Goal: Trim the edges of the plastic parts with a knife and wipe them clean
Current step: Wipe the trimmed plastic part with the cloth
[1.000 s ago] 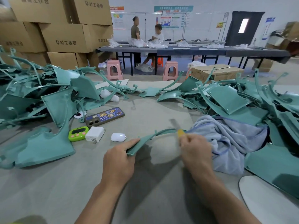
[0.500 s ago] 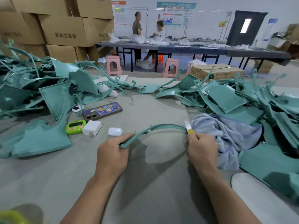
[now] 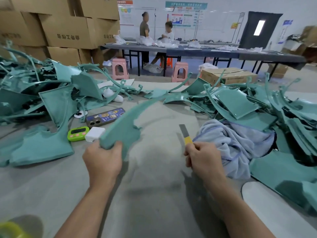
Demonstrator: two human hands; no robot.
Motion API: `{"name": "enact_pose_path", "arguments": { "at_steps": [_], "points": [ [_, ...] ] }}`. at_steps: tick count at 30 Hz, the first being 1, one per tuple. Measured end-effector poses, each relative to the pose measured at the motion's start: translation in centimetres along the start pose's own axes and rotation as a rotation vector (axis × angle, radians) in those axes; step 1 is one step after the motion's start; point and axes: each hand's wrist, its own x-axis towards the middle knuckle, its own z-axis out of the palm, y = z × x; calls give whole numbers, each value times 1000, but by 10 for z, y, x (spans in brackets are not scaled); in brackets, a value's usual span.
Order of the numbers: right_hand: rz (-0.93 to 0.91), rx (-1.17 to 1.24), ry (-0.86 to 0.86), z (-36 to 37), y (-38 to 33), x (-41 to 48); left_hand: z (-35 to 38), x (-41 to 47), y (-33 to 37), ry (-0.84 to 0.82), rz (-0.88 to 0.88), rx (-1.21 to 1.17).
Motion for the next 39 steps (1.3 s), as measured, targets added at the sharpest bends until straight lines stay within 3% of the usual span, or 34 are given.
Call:
{"name": "enact_pose_path", "arguments": {
  "at_steps": [4,6,8,11,12,15,17,20,23,28,33,35,39],
  "points": [
    [-35,-266,-189,9,-10,-12,-5,17,-7,117,-292,-404],
    [-59,-389,-165,8,-12,-16,-5,23,-11,112,-377,-586],
    [-97,-403,58,1,-14,-15,-4,26,-13,99,-417,-636],
    [-310,-447,453,-19,-10,-3,-1,20,-10,16,-438,-626],
    [-292,-564,430,-24,-6,3,0,17,-8,-30,-440,-601],
    [-114,-839,90,-32,9,13,6,8,-2,-149,-424,-482],
    [-151,-770,56,-34,10,15,9,3,2,-191,-399,-438],
    [-334,-333,343,-41,-6,9,11,-6,9,-234,-343,-440],
    [-636,-194,587,-40,-33,-13,14,-16,13,-329,-294,-472],
    [-847,-300,368,18,-65,-57,20,-23,22,-432,-332,-515],
    [-761,-383,111,63,-59,-45,15,-29,24,-519,-238,-526],
    [-702,-444,162,63,-62,-25,15,-29,23,-480,-227,-490],
    [-417,-462,254,56,-84,1,17,-35,27,-456,-152,-390]
  ]
}}
